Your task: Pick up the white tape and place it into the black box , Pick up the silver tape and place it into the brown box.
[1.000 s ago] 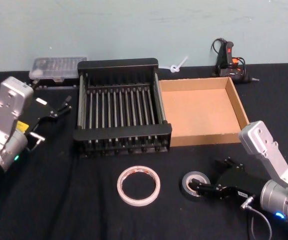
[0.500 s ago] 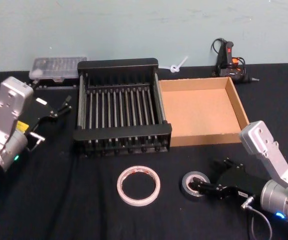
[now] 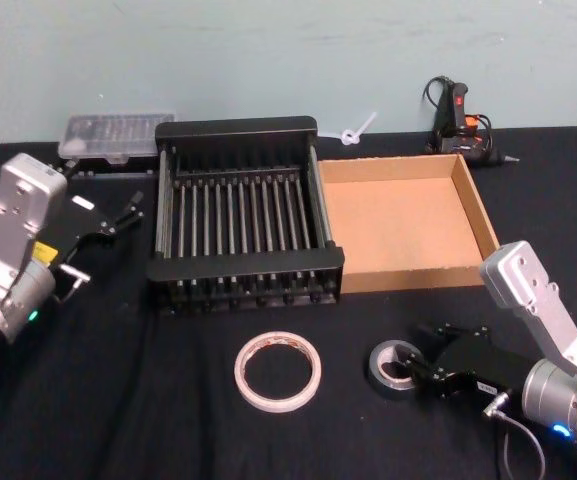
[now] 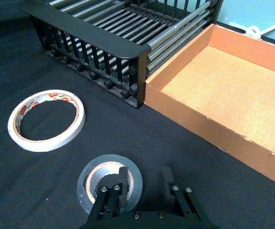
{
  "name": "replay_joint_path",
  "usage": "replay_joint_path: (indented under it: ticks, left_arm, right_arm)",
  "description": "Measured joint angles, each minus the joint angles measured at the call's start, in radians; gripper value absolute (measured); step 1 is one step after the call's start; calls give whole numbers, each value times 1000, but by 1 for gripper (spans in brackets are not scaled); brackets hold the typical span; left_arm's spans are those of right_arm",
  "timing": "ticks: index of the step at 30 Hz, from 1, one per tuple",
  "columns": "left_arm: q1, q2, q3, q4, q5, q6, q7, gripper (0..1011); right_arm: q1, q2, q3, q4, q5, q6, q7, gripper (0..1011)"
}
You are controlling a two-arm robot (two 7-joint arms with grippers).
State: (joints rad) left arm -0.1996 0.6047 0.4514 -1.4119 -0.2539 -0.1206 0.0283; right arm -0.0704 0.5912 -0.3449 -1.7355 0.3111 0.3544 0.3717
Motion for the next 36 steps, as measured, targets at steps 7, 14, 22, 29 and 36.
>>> replay_joint_path:
  ticks: [7, 14, 22, 29, 36]
  left_arm:
    - [0, 0, 0, 0, 0, 0, 0, 1001]
    - [0, 0, 0, 0, 0, 0, 0, 1001]
    - [0, 0, 0, 0, 0, 0, 0, 1001]
    - [0, 0, 0, 0, 0, 0, 0, 1001]
    - [0, 0, 0, 0, 0, 0, 0, 1001]
  right_arm:
    - [0, 0, 0, 0, 1, 0, 0, 226]
    - [0, 0, 0, 0, 1, 0, 0, 140]
    - [0, 0, 0, 0, 1, -1, 0, 140]
    - [-3, -1, 24, -15, 10, -37, 8, 140]
    - [20, 0, 48, -26, 16, -74, 16, 140]
